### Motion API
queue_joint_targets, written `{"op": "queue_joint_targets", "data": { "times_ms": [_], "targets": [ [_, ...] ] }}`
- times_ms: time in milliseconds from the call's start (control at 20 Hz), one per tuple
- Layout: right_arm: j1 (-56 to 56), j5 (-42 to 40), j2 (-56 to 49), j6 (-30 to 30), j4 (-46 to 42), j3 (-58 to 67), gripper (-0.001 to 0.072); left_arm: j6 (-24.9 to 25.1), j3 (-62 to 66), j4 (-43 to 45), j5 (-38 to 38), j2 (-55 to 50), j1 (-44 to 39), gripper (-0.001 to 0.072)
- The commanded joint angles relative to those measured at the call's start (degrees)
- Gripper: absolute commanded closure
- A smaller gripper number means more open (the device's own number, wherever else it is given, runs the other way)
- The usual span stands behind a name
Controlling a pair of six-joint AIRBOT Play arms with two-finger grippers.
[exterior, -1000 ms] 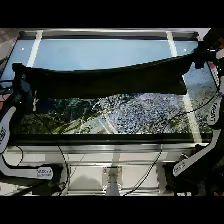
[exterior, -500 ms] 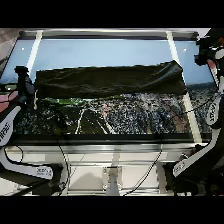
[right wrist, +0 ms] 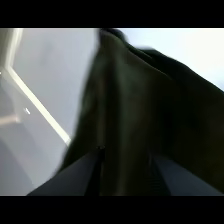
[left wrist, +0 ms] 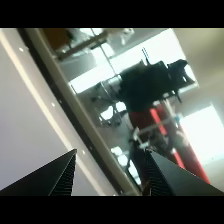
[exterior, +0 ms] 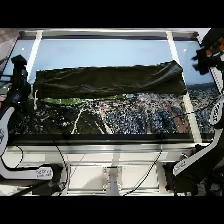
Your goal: Fold the clothes and pants, and hang the long-sleeved shirts on hangers.
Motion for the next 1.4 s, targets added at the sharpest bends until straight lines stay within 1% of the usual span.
{"op": "queue_joint_targets", "data": {
  "times_ms": [0, 50, 100, 150, 250, 350, 600, 750, 800, 850, 900, 1100, 1250, 1350],
  "targets": [
    [-2.1, 13.1, -3.3, -3.9, 2.7, -0.4, 0.0385, -33.2, 0.0, 37.0, -0.4, 5.6, -0.6, 0.0211],
    [-1.9, 13.0, -4.5, -3.9, 3.1, -0.4, 0.0385, -40.2, 0.0, 44.6, -2.6, 6.6, -0.6, 0.0211],
    [-1.6, 13.0, -5.8, -3.9, 3.7, -0.4, 0.0388, -44.3, 0.0, 50.2, -4.8, 7.2, -0.6, 0.021],
    [-1.6, 13.3, -7.0, -4.1, 4.8, -0.4, 0.0394, -47.6, 0.0, 54.2, -7.0, 7.6, -0.6, 0.021],
    [-1.6, 13.9, -9.2, -5.0, 8.0, -0.4, 0.0404, -52.1, 0.0, 56.5, -10.1, 7.7, -0.6, 0.021],
    [-1.6, 12.9, -10.7, -5.5, 9.1, -0.4, 0.0404, -52.2, 0.0, 56.5, -10.5, 7.7, -0.6, 0.021],
    [-1.6, 5.8, -11.0, -6.4, 9.2, -0.2, 0.0405, -52.1, 0.0, 56.5, -10.6, 7.7, -1.2, 0.021],
    [-1.6, 2.9, -11.0, -7.3, 11.9, -0.2, 0.0408, -52.1, 0.0, 56.5, -10.6, 7.7, -1.6, 0.021],
    [-1.6, 1.9, -11.0, -7.3, 12.5, -0.2, 0.0433, -52.1, 0.0, 56.5, -10.6, 7.7, -1.7, 0.021],
    [-1.6, 1.2, -11.0, -7.3, 12.8, -0.2, 0.0509, -52.1, 0.0, 56.5, -10.6, 7.7, -1.8, 0.021],
    [-1.6, 0.9, -11.0, -7.3, 12.8, -0.2, 0.0521, -52.1, 0.0, 56.5, -10.6, 7.7, -1.8, 0.021],
    [-1.6, 1.2, -11.0, -7.3, 12.5, -0.2, 0.0521, -52.1, 0.0, 56.5, -10.6, 7.7, -1.8, 0.021],
    [-1.7, 3.9, -11.0, -7.3, 12.0, -0.2, 0.0521, -52.1, 0.0, 56.5, -10.6, 7.7, -1.8, 0.021],
    [-2.0, 4.2, -11.0, -7.3, 11.8, -0.2, 0.0521, -52.1, 0.0, 56.5, -10.6, 7.7, -1.8, 0.021]
  ]
}}
